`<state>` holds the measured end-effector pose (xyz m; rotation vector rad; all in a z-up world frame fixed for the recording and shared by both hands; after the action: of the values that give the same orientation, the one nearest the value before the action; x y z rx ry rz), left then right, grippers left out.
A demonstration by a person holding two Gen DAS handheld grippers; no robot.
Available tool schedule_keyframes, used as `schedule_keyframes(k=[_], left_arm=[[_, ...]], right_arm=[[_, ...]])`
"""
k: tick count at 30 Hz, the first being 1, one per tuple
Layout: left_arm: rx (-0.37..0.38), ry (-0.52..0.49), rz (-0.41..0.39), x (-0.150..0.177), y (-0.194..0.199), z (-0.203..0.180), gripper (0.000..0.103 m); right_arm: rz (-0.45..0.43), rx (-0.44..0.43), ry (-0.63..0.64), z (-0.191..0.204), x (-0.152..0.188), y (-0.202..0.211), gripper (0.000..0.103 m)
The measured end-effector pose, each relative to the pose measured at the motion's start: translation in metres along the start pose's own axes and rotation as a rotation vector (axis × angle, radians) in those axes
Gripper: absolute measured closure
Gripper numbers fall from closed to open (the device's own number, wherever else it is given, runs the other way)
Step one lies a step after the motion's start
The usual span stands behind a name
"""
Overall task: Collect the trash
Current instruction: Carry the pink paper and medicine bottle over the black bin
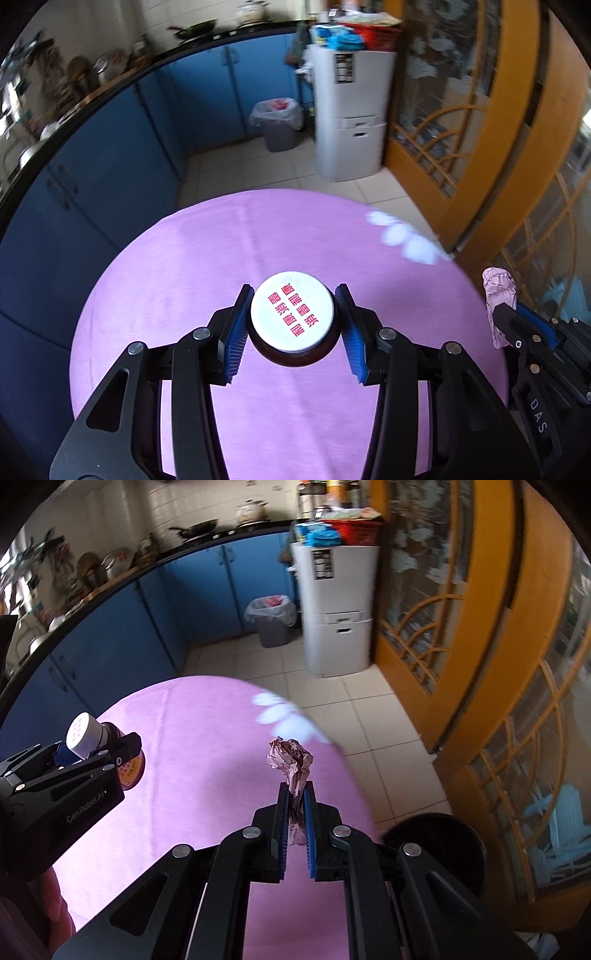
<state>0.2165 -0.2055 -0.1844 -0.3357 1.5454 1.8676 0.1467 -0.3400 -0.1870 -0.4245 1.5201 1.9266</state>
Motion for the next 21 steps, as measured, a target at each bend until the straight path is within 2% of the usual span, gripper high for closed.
schedule_keyframes(k=[11, 21], left_arm=[[0.051, -0.160, -0.046, 0.001, 0.033, -0.104, 0.057], [0.085, -0.266, -0.073, 0.003, 0.053, -0.174, 0.057]], right_arm=[[-0.044, 0.058, -0.124, -0.082, 0.020, 0.039, 0.095], [-0.050, 0.098, -0.198, -0.137, 0.039, 0.054, 0.095]])
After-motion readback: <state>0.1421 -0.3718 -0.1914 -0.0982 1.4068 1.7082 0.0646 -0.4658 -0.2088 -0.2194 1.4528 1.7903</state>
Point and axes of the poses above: each gripper's, at about its wrist camera, not at the fingertips, and y roughly against the way its jaws point, z to its left, x to its underside, the point moved 4 cm from there along -y, roughly the way its jaws point, and after that the axes turned 12 degrees about -x, right-handed, at the moved point
